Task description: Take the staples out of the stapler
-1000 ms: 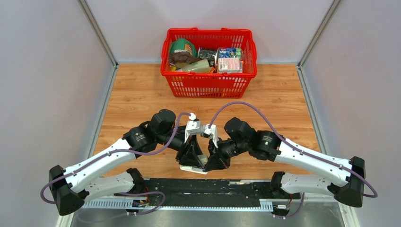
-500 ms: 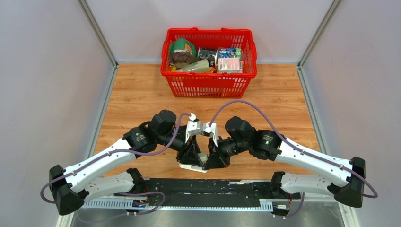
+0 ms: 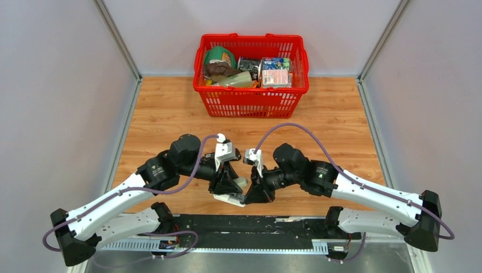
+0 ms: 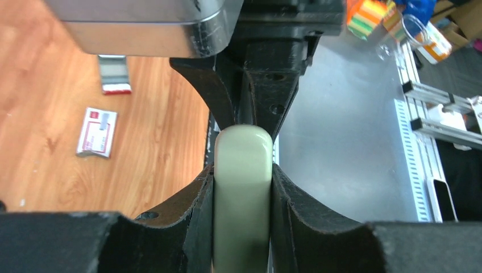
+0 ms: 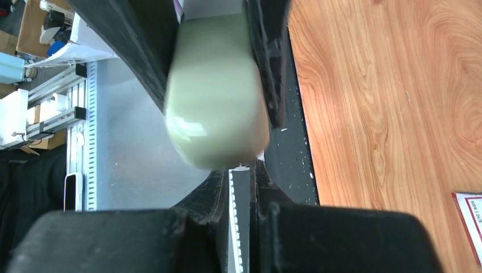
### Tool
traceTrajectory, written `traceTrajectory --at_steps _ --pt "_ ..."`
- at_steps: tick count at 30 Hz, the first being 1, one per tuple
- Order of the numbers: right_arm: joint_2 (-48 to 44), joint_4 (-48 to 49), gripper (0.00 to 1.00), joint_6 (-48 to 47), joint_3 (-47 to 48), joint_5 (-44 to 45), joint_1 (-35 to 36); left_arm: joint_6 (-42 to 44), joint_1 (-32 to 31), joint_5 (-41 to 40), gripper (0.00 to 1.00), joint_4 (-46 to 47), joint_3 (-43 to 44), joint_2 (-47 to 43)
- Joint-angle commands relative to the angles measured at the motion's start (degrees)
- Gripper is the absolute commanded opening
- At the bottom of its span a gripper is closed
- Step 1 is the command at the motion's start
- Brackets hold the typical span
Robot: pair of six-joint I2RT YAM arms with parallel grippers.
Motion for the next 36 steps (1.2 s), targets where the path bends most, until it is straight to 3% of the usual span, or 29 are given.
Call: traceTrajectory --at_steps 1,6,10,15,18,21,26,28,30,34,36 --pt "-3.34 8.23 0.0 4.53 -5.05 -0.2 -0.23 -2.95 -0.2 -4.57 0.0 7.51 -0.92 -5.62" --pt "-5.98 18.87 0.0 9.01 -10.85 1.03 0.82 -8.92 -0.2 -9.48 0.0 17.42 -5.57 -9.23" --pt "-6.33 19.15 0.01 9.2 -10.78 4.36 1.97 -10.78 -0.2 -13.61 0.0 21.13 -8.3 -10.99" --pt "-7.47 14.58 0.15 7.44 -8.58 9.02 1.97 -10.96 -0.2 -17.75 0.0 20.18 -7.95 -11.52" --pt "-8.88 11.16 0.32 5.69 -7.09 13.5 2.06 -10.61 -0.2 -18.72 0.0 19.3 -7.78 -11.08" --pt "-10.63 7.82 0.42 4.37 -5.77 17.81 1.88 -10.34 -0.11 -18.55 0.0 18.77 -7.6 -10.29" --pt "-12.66 2.45 0.48 1.73 -2.78 25.27 1.88 -9.9 -0.2 -18.9 0.0 17.89 -7.34 -9.41" --pt "-13.01 1.13 0.48 0.85 -1.38 29.05 1.97 -9.82 -0.2 -19.25 0.0 17.63 -7.25 -9.24" --pt "-13.19 1.3 0.41 0.49 -0.67 31.43 1.88 -10.08 -0.11 -20.13 0.0 17.36 -7.25 -9.41" --pt "-11.53 4.55 0.1 0.23 -0.58 33.29 1.97 -11.31 -0.2 -22.85 0.0 17.27 -7.34 -9.41" --pt "-9.86 6.13 0.0 0.32 -0.75 33.11 1.88 -12.1 -0.2 -24.87 0.0 16.92 -7.25 -8.8"
